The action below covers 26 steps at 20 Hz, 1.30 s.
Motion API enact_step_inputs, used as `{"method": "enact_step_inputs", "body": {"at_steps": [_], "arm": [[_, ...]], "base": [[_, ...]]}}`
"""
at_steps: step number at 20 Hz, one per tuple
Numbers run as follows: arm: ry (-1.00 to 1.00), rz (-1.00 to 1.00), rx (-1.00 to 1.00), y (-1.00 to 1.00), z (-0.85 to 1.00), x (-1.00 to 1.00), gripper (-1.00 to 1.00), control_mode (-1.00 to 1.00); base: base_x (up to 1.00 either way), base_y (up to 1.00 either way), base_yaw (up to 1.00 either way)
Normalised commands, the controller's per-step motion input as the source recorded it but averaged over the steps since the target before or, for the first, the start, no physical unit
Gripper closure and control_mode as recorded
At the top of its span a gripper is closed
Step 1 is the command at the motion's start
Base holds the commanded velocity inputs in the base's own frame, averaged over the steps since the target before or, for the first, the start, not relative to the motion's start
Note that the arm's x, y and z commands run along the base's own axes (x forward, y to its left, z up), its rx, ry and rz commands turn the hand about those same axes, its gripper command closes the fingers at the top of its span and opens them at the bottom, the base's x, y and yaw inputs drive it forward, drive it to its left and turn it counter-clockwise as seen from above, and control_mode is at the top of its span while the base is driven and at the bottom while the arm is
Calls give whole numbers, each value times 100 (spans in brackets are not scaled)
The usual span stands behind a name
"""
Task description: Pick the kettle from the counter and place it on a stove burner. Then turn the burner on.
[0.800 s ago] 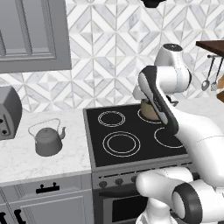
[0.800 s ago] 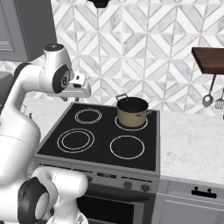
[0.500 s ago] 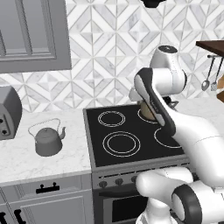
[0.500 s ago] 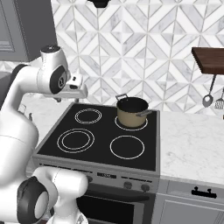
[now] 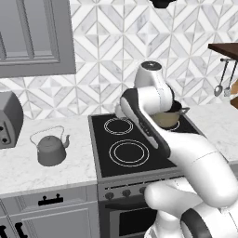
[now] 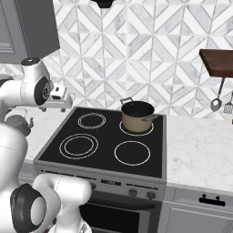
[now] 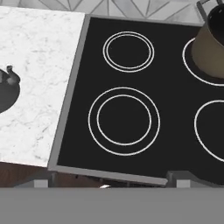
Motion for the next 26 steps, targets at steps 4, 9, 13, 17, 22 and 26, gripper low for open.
{"method": "enact_step_inputs", "body": {"at_steps": [4,9,13,17,22,26], "arm": [[-1,-7,-1,82,-19,0,-100,-100],[-12,-10,0,68,-13,0,-100,-100],[-10,-14,0,28,-2,6,-100,-100],[0,-3,0,0,0,0,-100,-100],[-9,2,6,20,-37,0,-100,-100],[0,13,13,67,-34,3,-100,-100]], "base": [[0,0,0],[0,0,0],[0,0,0],[0,0,0],[0,0,0],[0,0,0]]}}
